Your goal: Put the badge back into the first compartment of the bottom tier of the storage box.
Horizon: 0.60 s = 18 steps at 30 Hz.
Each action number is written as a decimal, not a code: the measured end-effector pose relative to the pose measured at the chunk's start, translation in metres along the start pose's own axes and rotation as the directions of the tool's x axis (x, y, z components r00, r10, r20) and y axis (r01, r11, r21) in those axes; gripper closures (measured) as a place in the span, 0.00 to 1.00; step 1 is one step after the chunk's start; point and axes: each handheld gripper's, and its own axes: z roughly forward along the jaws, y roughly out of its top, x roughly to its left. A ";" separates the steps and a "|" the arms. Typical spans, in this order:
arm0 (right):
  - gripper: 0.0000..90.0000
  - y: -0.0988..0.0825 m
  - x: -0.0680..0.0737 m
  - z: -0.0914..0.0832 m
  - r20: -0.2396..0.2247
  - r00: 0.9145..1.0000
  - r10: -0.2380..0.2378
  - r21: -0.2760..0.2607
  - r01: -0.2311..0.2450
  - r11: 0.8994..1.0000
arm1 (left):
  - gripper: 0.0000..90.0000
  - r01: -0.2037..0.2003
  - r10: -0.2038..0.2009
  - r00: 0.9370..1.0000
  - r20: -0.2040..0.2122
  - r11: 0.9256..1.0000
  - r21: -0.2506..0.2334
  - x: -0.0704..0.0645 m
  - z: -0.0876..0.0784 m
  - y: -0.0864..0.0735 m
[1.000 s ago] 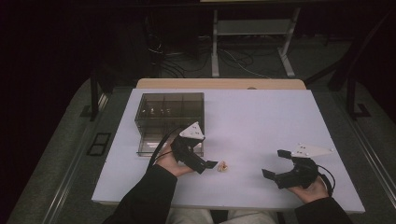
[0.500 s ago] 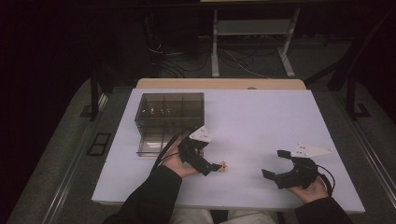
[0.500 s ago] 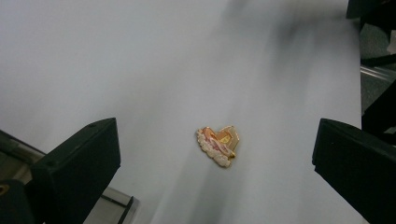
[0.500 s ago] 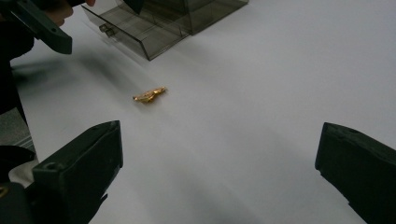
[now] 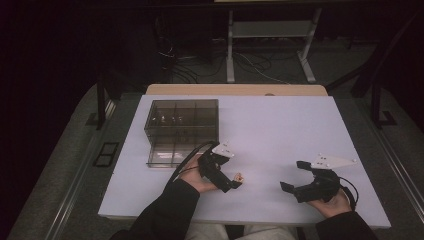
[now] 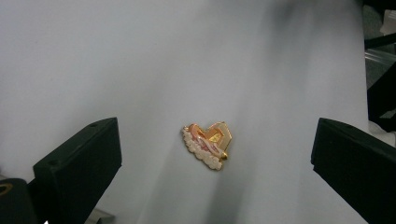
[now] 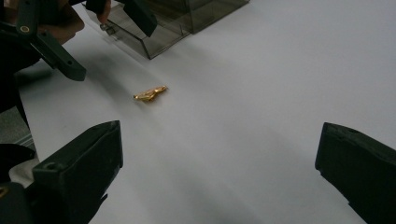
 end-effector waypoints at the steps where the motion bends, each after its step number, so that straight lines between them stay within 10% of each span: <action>1: 0.01 0.000 0.000 0.000 0.000 1.000 0.001 0.001 -0.001 1.000 | 0.01 -0.004 0.004 1.000 0.001 1.000 0.007 -0.001 0.002 0.000; 18: 0.01 0.000 0.001 0.001 -0.001 1.000 -0.003 0.005 0.003 1.000 | 0.07 -0.034 0.033 0.999 0.020 0.998 0.045 -0.003 0.021 0.000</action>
